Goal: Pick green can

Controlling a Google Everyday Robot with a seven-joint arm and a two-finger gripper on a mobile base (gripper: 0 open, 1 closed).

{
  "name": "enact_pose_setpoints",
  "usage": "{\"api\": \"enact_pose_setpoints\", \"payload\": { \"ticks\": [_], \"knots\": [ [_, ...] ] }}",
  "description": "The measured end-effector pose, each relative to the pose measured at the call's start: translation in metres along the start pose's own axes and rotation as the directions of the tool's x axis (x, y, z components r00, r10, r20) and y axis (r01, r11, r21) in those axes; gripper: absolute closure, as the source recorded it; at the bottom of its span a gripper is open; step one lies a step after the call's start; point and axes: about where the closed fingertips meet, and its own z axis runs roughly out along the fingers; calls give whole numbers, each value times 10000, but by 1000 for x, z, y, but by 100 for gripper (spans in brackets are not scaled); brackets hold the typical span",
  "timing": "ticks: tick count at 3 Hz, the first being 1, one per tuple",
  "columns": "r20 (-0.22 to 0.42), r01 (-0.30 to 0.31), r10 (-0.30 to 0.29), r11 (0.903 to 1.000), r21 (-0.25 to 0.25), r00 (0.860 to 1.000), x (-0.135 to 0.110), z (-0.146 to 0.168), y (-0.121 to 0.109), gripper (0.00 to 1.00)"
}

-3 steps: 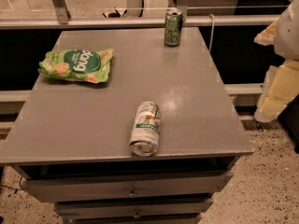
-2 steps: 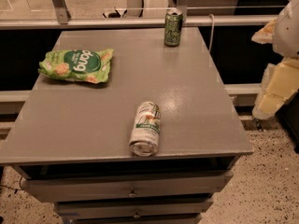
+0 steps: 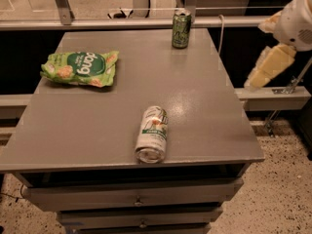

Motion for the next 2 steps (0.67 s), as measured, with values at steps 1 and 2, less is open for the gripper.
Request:
{"api": "enact_pose_setpoints", "payload": {
  "ticks": [1,2],
  "knots": [
    [1520,-904,828,9950,436,9849,-7,39,-63,0],
    [2961,-1733,1515,9837,487,9430,-24,74,-110,0]
  ]
}}
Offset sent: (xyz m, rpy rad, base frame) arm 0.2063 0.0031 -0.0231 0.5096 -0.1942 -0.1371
